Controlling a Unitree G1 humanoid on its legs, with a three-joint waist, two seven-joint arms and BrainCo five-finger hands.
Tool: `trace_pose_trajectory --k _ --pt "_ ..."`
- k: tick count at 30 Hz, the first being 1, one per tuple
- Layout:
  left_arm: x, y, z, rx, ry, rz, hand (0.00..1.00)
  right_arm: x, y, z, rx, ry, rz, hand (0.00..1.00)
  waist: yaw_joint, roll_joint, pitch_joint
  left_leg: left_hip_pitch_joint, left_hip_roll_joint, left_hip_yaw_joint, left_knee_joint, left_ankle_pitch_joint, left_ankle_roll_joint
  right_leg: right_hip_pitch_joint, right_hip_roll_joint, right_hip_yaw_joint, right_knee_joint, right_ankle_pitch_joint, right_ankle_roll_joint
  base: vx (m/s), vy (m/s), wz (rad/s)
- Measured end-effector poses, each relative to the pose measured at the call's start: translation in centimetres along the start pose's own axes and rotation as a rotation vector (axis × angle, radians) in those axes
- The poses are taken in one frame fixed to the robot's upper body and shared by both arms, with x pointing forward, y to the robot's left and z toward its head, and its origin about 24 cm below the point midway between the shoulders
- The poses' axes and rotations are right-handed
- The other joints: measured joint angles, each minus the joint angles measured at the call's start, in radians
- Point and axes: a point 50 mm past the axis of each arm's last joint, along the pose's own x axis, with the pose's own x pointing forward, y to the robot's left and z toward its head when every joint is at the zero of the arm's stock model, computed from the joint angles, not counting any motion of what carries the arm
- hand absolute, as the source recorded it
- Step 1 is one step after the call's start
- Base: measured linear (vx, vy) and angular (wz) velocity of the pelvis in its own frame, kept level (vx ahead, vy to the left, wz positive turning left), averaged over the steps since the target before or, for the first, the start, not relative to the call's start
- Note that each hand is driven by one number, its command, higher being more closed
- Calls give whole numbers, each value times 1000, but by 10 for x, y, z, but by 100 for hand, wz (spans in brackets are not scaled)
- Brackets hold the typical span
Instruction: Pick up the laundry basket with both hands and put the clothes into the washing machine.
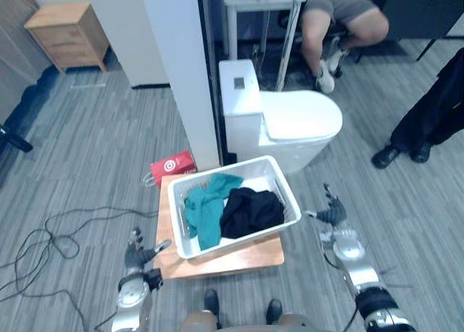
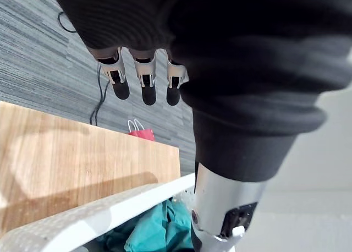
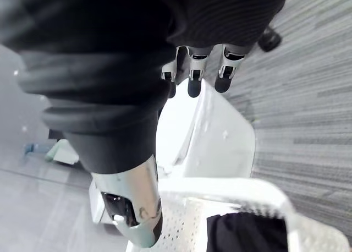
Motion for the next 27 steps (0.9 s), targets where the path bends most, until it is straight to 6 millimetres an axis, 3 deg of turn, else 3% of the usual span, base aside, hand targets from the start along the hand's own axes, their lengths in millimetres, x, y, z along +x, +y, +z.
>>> trace_pose_trajectory --k 3,6,8,11,14,17,18,19,20,27 --pt "26 -35 39 17 -99 -65 0 31 8 33 -23 -43 22 0 5 7 79 -90 4 1 60 2 7 -65 -1 8 8 32 -6 -116 35 0" --pt "43 -45 61 29 -130 -53 0 51 6 62 -31 -81 -6 0 4 7 132 -145 13 9 108 -6 18 -110 1 21 24 46 -10 -125 36 -11" --pt "57 -48 81 41 -156 -29 0 69 -4 93 -33 -105 -56 0 1 12 179 -196 19 15 146 -8 21 -160 1 30 51 52 -11 -124 31 -12" --pt "66 -61 99 72 -169 -47 0 84 -20 115 -13 -74 -136 0 3 16 208 -249 29 18 175 -8 21 -205 8 38 59 65 -17 -113 18 -7" --pt "69 -80 112 106 -188 -72 0 91 -33 130 23 -50 -217 0 2 25 230 -284 36 12 193 -7 21 -232 15 38 59 73 -18 -56 -4 -1" --pt "69 -89 122 113 -205 -75 0 92 -43 125 55 1 -268 0 4 45 241 -303 36 -3 200 -7 21 -242 16 24 60 73 -19 -26 -1 12" --pt "70 -90 126 116 -225 -67 100 93 -45 127 69 -1 -273 0 3 49 243 -317 36 -4 200 -4 25 -257 17 24 66 73 -19 0 0 0" --pt "70 -92 130 118 -234 -62 100 93 -45 130 68 -1 -273 0 4 52 245 -321 35 -4 200 -3 27 -263 17 24 69 73 -19 0 0 0" --pt "70 -92 132 119 -237 -62 100 93 -45 130 68 0 -272 100 4 53 246 -323 35 -5 199 -2 28 -264 17 24 69 73 -19 -11 3 5" --pt "72 -100 145 122 -265 -79 100 93 -33 119 -18 47 -158 100 6 59 255 -334 31 -30 193 5 29 -265 13 -4 77 65 -20 -7 10 12"
